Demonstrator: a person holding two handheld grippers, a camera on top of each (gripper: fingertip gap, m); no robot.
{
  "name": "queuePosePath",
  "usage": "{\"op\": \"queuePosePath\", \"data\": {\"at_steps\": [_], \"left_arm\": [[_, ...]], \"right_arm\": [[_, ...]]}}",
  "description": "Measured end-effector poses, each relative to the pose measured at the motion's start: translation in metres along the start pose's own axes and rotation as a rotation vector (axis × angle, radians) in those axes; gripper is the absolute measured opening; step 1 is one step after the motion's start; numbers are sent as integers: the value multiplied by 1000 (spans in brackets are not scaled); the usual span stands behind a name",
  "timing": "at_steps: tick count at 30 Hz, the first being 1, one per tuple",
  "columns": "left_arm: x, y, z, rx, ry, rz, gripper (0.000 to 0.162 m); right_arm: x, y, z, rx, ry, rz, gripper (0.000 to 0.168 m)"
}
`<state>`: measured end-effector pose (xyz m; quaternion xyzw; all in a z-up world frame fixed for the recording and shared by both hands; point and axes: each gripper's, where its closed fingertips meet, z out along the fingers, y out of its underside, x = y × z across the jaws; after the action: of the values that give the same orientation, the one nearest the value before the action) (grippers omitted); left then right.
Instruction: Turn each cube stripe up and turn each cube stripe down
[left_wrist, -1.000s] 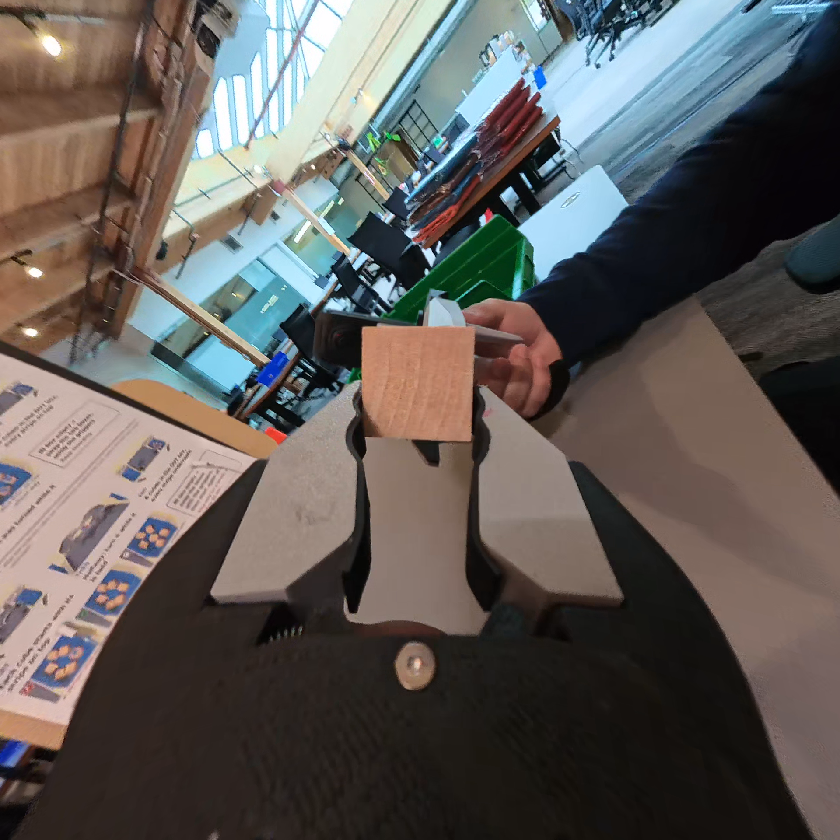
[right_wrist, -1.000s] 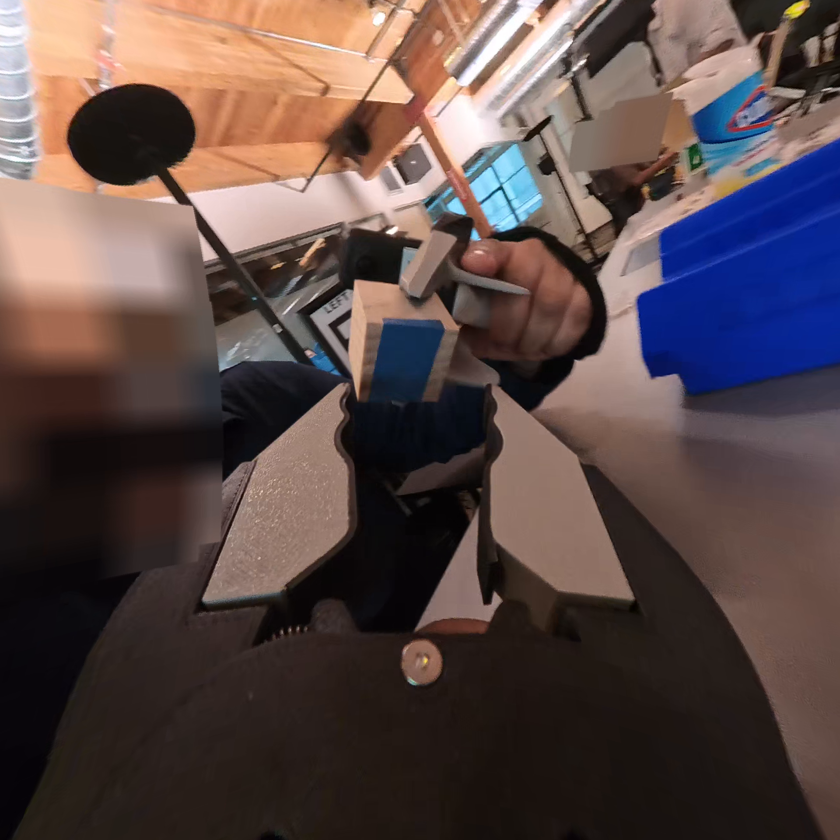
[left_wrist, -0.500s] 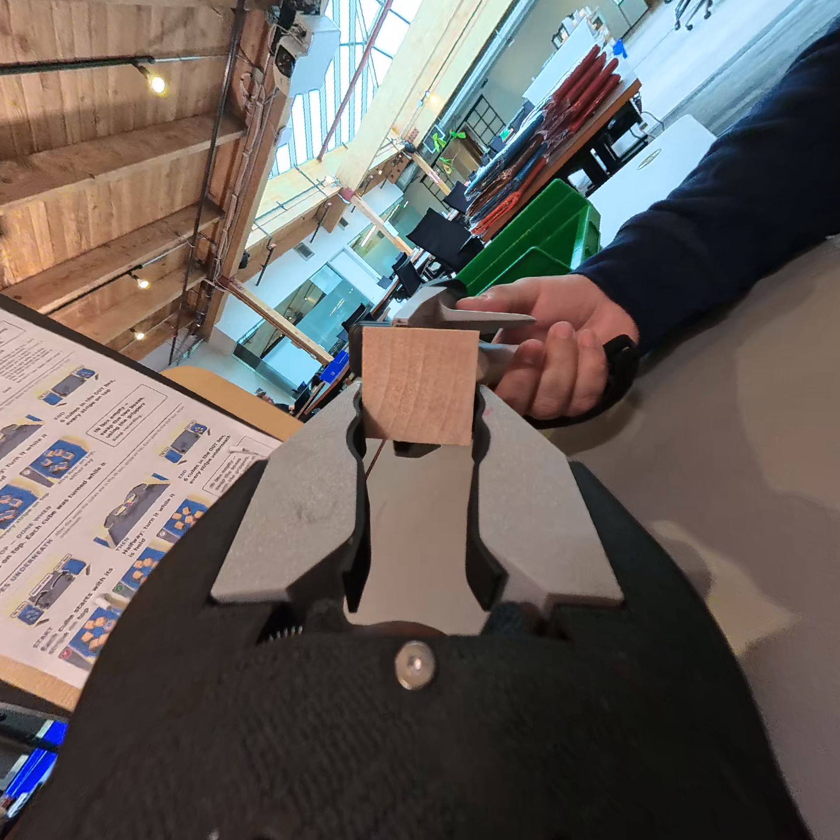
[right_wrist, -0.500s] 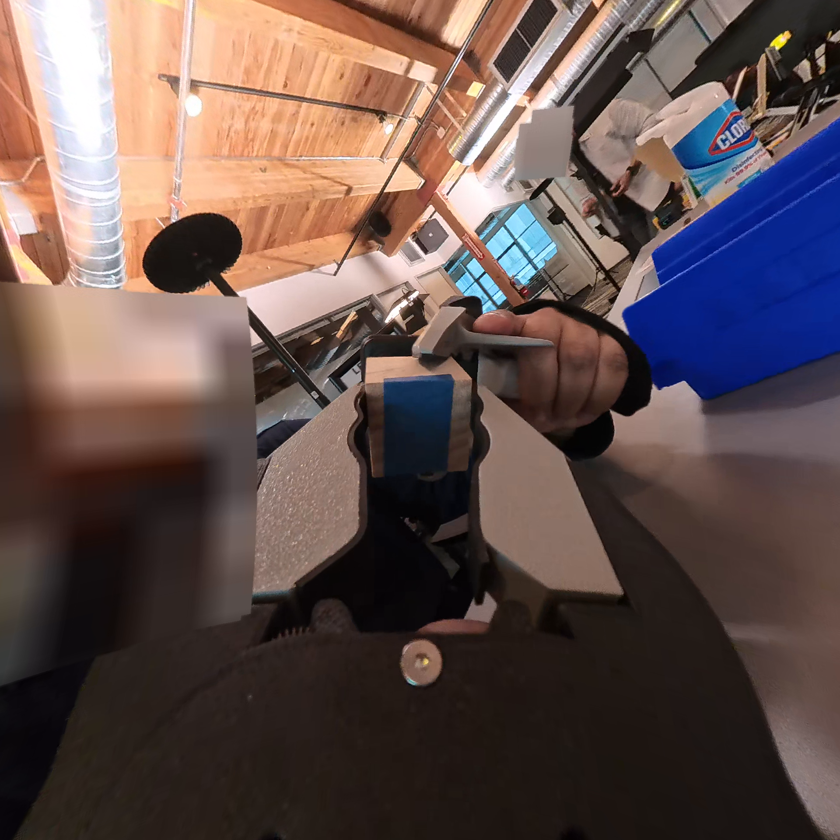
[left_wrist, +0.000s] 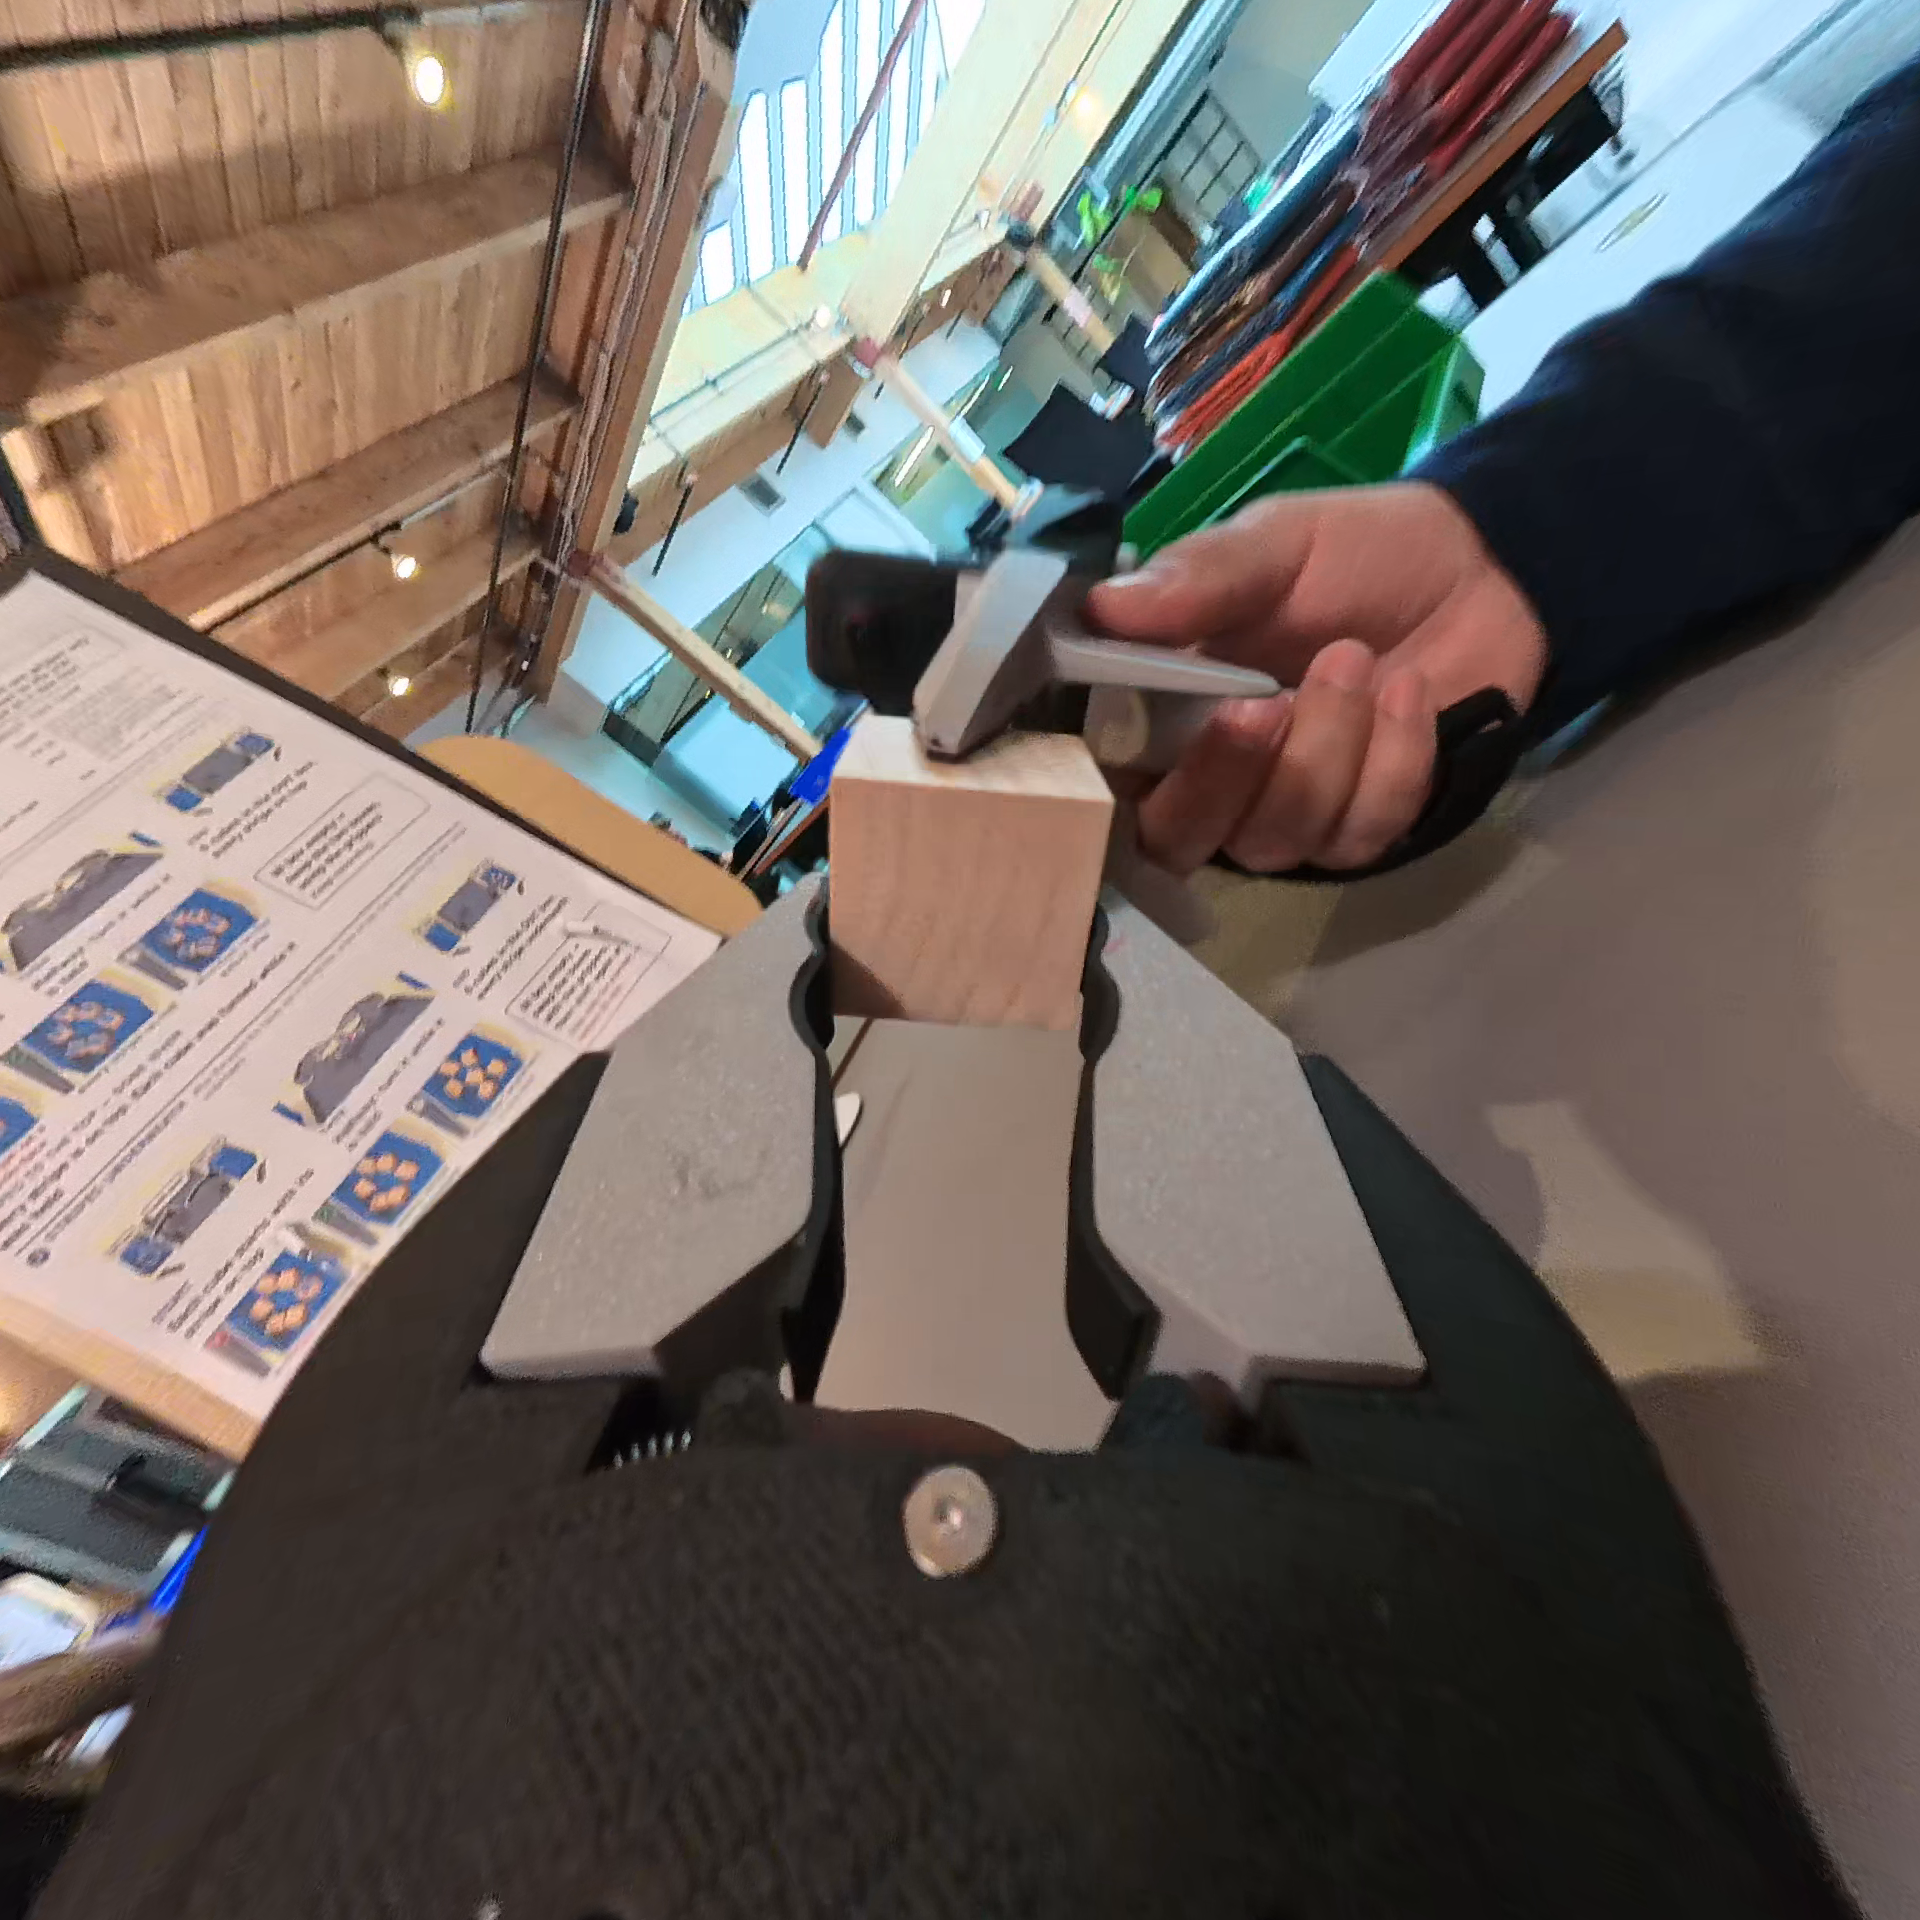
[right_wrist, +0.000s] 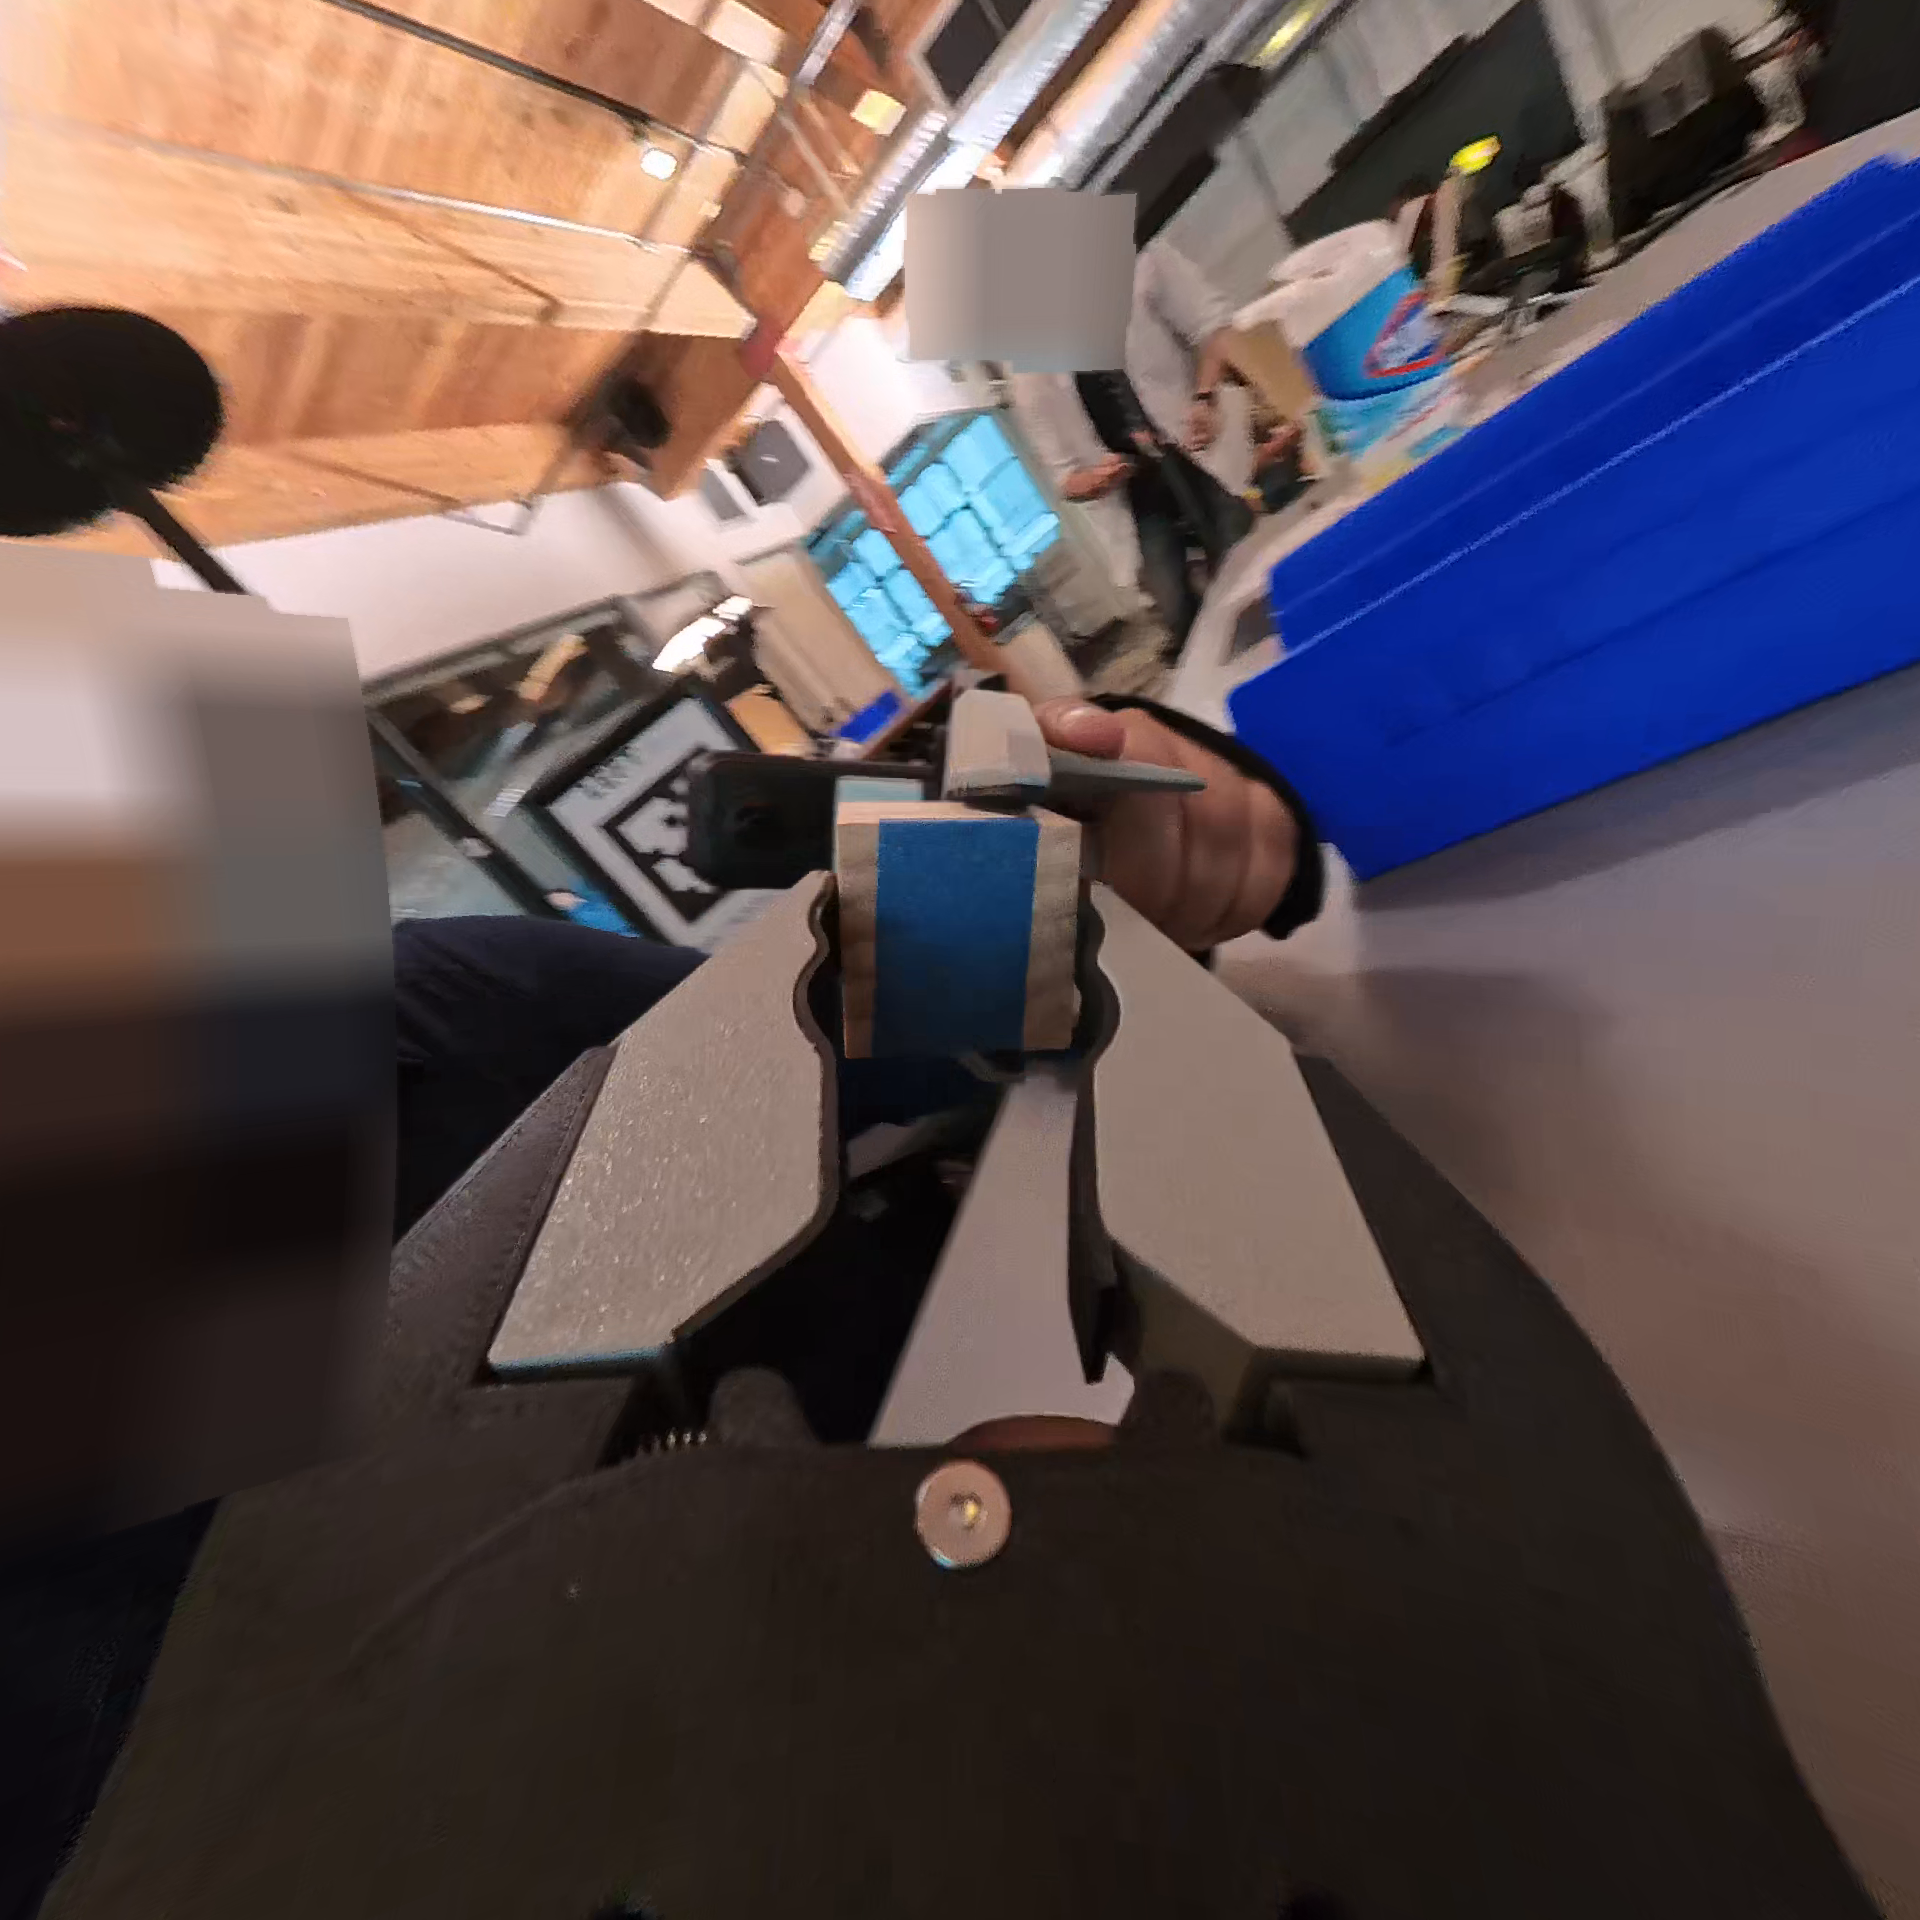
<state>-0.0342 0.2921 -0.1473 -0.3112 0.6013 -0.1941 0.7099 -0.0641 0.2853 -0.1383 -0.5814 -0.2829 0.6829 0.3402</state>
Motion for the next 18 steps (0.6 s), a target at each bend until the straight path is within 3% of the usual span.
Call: {"op": "queuePosePath", "data": {"at_steps": [5, 9, 15, 18], "left_arm": [[-1, 26, 7, -108, -35, -46, 53], [-9, 40, 10, -181, -77, -110, 55], [-9, 66, 15, -305, -119, -134, 48], [-3, 70, 16, -298, -98, -133, 45]], "right_arm": [[47, -8, -24, -58, 461, -254, 41], [64, -22, -48, -60, 704, -402, 42], [57, -44, -69, -62, 947, -651, 42], [30, -65, -77, 38, 982, -776, 42]]}}
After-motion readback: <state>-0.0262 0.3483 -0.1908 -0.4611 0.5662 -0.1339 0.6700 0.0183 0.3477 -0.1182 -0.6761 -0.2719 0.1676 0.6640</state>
